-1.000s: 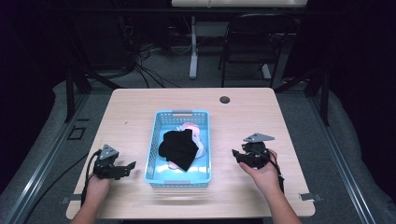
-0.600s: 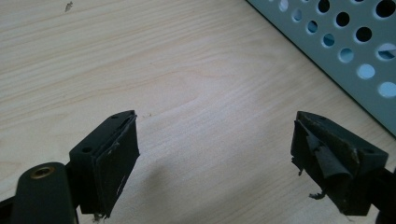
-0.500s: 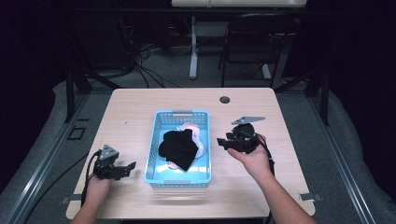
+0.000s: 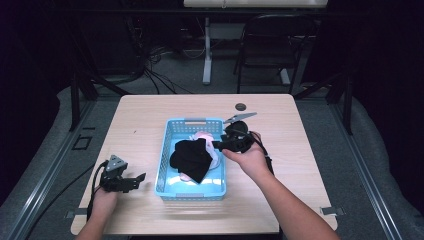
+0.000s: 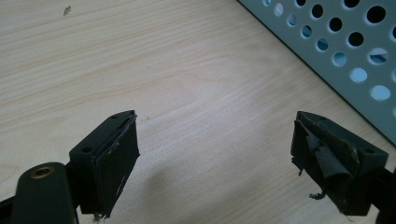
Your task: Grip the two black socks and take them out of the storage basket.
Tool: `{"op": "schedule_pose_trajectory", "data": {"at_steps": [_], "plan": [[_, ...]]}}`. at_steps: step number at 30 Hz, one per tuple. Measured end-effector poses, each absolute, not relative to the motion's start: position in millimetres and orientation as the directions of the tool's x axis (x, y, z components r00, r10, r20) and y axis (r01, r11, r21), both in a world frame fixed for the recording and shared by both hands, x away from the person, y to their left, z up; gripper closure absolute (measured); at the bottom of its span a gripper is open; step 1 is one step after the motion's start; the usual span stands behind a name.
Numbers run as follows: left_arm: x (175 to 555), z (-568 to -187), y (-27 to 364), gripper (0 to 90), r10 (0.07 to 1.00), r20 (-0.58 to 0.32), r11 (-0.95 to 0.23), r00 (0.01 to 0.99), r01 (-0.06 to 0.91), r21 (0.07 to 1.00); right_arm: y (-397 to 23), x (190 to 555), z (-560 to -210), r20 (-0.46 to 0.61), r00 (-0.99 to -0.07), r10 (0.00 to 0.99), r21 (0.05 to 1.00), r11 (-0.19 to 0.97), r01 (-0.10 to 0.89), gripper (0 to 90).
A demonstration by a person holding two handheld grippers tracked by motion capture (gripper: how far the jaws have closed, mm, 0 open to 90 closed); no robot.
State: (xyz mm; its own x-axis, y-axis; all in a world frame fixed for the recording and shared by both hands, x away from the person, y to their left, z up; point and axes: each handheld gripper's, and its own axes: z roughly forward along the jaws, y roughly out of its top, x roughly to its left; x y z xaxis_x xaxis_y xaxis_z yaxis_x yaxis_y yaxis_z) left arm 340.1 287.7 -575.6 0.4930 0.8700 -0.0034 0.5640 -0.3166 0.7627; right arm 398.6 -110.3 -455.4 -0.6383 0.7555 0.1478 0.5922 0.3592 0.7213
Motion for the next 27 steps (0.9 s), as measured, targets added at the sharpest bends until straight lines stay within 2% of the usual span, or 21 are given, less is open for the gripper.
{"op": "schedule_pose_trajectory", "data": {"at_steps": [5, 17, 18, 19, 20, 21, 22, 25, 27], "plan": [[340.4, -575.5, 287.9, 15.1, 0.871, -0.005, -0.314, 0.492, 0.563, 0.764, -86.7, 416.5, -468.5, 0.152, -0.642, 0.752, 0.696, 0.380, 0.609, 56.9], [340.4, -574.7, 288.3, 15.1, 0.868, -0.006, -0.315, 0.496, 0.561, 0.766, -68.1, 438.1, -486.2, 0.181, -0.623, 0.761, 0.650, 0.383, 0.656, 58.8], [340.4, -574.8, 288.2, 15.1, 0.868, -0.006, -0.315, 0.496, 0.561, 0.766, -66.6, 439.0, -488.1, 0.184, -0.624, 0.760, 0.651, 0.382, 0.656, 62.1], [340.4, -574.8, 288.1, 15.1, 0.869, -0.005, -0.315, 0.496, 0.559, 0.767, -64.9, 439.5, -489.7, 0.175, -0.626, 0.760, 0.647, 0.390, 0.655, 69.5], [340.4, -574.8, 288.1, 15.1, 0.869, -0.005, -0.315, 0.496, 0.559, 0.767, -64.9, 439.5, -489.7, 0.175, -0.626, 0.760, 0.647, 0.390, 0.655, 69.5], [340.4, -574.7, 288.1, 15.1, 0.868, -0.005, -0.315, 0.496, 0.560, 0.766, -63.6, 438.6, -489.6, 0.166, -0.634, 0.756, 0.649, 0.400, 0.647, 79.3], [340.4, -574.7, 288.1, 15.1, 0.868, -0.005, -0.315, 0.496, 0.560, 0.766, -63.6, 438.6, -489.6, 0.166, -0.634, 0.756, 0.649, 0.400, 0.647, 79.3], [340.5, -574.7, 288.1, 15.1, 0.868, -0.006, -0.314, 0.496, 0.560, 0.766, -61.9, 433.7, -485.6, 0.137, -0.664, 0.735, 0.673, 0.423, 0.607, 87.0], [340.6, -574.7, 288.1, 15.1, 0.869, -0.006, -0.314, 0.496, 0.560, 0.766, -61.3, 432.3, -484.8, 0.134, -0.665, 0.734, 0.680, 0.421, 0.601, 87.2]]}}
